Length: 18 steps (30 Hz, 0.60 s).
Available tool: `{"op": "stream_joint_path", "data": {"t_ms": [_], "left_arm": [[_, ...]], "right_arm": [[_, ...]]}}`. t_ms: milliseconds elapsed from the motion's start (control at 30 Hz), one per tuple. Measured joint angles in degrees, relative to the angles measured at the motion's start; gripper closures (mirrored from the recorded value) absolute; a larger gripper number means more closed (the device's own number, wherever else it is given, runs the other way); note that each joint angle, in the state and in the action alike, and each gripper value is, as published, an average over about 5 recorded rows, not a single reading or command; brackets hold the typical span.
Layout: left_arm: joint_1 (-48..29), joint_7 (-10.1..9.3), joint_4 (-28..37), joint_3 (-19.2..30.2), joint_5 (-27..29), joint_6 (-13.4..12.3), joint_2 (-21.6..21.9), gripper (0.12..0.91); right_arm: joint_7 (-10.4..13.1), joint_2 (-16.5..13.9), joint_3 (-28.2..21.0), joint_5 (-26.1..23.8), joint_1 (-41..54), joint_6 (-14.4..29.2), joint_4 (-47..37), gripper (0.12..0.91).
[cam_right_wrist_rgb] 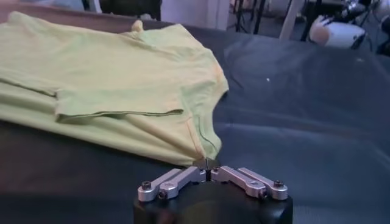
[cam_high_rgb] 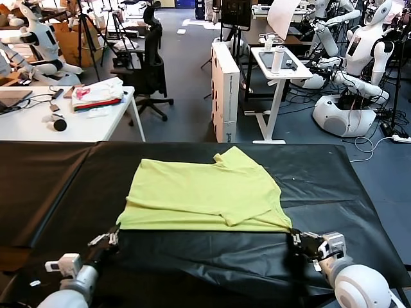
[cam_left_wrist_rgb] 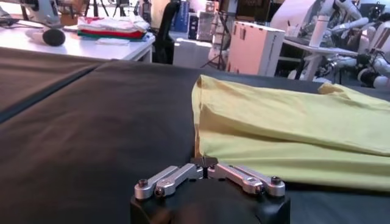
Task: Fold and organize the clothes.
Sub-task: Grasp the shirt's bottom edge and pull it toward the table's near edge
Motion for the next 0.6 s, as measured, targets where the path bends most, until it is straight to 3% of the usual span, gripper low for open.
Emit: {"op": "stream_joint_path", "data": {"t_ms": [200, 300, 367, 433, 600], "left_arm": [[4.99, -0.76, -3.01, -0.41, 1.17, 0.08, 0.1, 0.883], [6.53, -1.15, -4.11, -1.08, 1.44, 0.38, 0.11, 0.878], [7.1, -1.33, -4.75, -1.62, 1.48, 0.62, 0.09, 0.848], [7.27, -1.4, -5.35, -2.2, 1.48, 1.45, 0.05, 0.764], [6.33, -1.25, -6.16, -3.78, 1.41, 4.81, 0.26, 0.445]], "right_arm": [[-0.67, 0.41, 1.99, 0.72, -2.76, -0.84, 2.77, 0.886], [-1.29, 0.69, 3.1, 1.84, -3.43, -1.38, 4.31, 0.827], [-1.31, 0.76, 3.66, 2.76, -3.41, -1.72, 5.2, 0.726], [-1.21, 0.67, 4.16, 3.86, -3.09, -2.14, 5.83, 0.593], [-1.03, -0.01, 5.16, 6.32, -1.26, -2.5, 5.96, 0.292]]}}
